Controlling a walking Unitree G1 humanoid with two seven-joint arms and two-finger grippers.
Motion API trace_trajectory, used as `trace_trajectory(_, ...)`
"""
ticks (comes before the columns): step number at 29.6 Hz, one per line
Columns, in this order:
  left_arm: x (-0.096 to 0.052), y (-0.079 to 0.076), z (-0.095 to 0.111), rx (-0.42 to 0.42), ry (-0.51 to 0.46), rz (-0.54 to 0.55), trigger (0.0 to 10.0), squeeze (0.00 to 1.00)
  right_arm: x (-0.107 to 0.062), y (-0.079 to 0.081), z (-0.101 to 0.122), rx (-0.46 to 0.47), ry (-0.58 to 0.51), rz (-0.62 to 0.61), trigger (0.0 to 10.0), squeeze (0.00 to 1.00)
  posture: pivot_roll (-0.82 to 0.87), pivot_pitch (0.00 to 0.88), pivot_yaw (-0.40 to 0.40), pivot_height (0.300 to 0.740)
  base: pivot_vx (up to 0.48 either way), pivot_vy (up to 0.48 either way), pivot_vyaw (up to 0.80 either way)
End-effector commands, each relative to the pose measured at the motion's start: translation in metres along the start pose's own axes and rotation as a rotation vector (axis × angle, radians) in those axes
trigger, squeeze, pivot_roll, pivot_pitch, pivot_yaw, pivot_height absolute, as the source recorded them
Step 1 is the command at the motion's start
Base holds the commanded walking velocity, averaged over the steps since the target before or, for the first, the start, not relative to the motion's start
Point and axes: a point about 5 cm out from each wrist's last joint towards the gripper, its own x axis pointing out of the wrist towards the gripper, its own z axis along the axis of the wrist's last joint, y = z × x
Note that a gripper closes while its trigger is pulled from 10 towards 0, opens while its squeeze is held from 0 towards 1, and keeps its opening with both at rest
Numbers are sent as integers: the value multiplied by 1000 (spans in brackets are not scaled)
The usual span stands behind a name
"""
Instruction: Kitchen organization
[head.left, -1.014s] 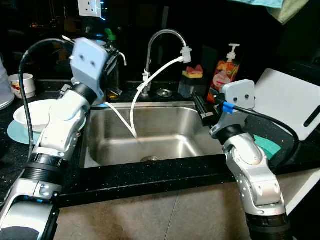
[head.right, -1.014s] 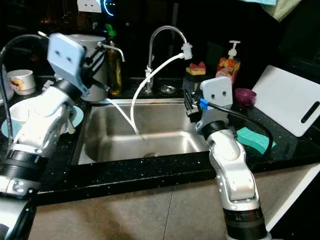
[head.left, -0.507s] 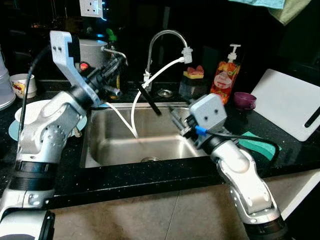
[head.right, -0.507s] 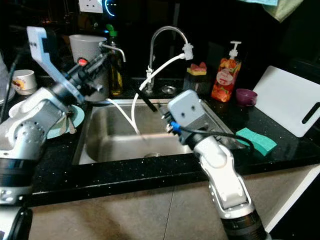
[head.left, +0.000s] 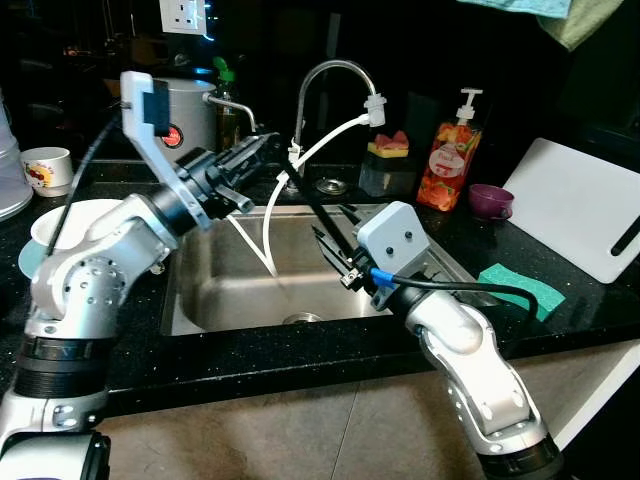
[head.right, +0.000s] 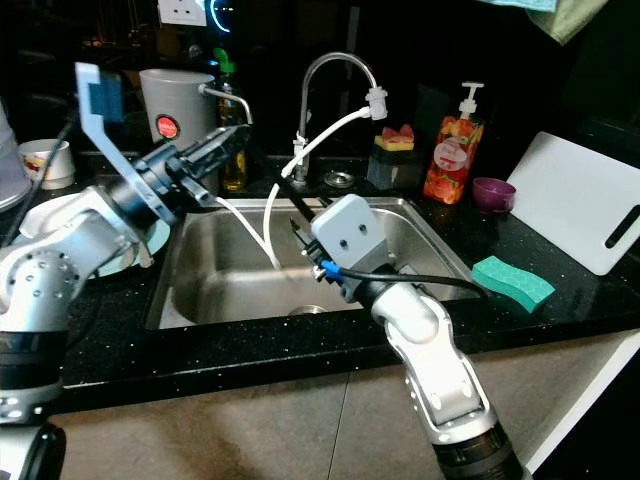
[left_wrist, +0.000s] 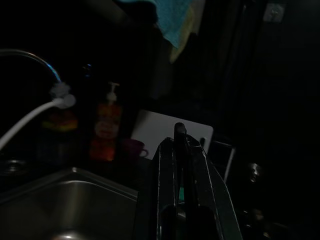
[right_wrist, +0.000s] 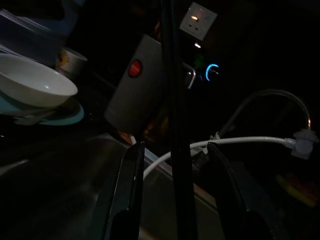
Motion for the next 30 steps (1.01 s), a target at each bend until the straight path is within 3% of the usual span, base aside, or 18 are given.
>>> trace_trajectory(1, 1, -7, -4, -24, 17, -31, 10000, 0, 0, -1, -5, -9, 21, -11, 10000, 0, 11, 45, -105, 740, 0, 0, 0)
trace_trajectory(13, 0, -19, -6, -47, 31, -78, 10000, 0, 5, -9, -18, 2, 82, -90, 10000, 0, 8, 44, -107, 740, 0, 0, 0)
trace_trajectory(14, -1, -19, -6, -47, 33, -78, 10000, 0, 5, -11, -18, 5, 82, -101, 4392, 0, 8, 44, -107, 740, 0, 0, 0)
trace_trajectory(15, -1, -19, -7, -47, 35, -77, 10000, 0, 5, -12, -18, 8, 79, -108, 0, 0, 8, 44, -107, 740, 0, 0, 0)
trace_trajectory(22, -1, -18, -10, -30, 51, -59, 10000, 0, 5, -13, -16, 19, 64, -123, 0, 0, 10, 44, -109, 740, 0, 0, 0)
trace_trajectory(30, 0, -2, -24, 37, 94, 87, 10000, 0, 7, -11, -20, 30, 71, -109, 0, 0, 9, 45, -109, 740, 0, 0, 0)
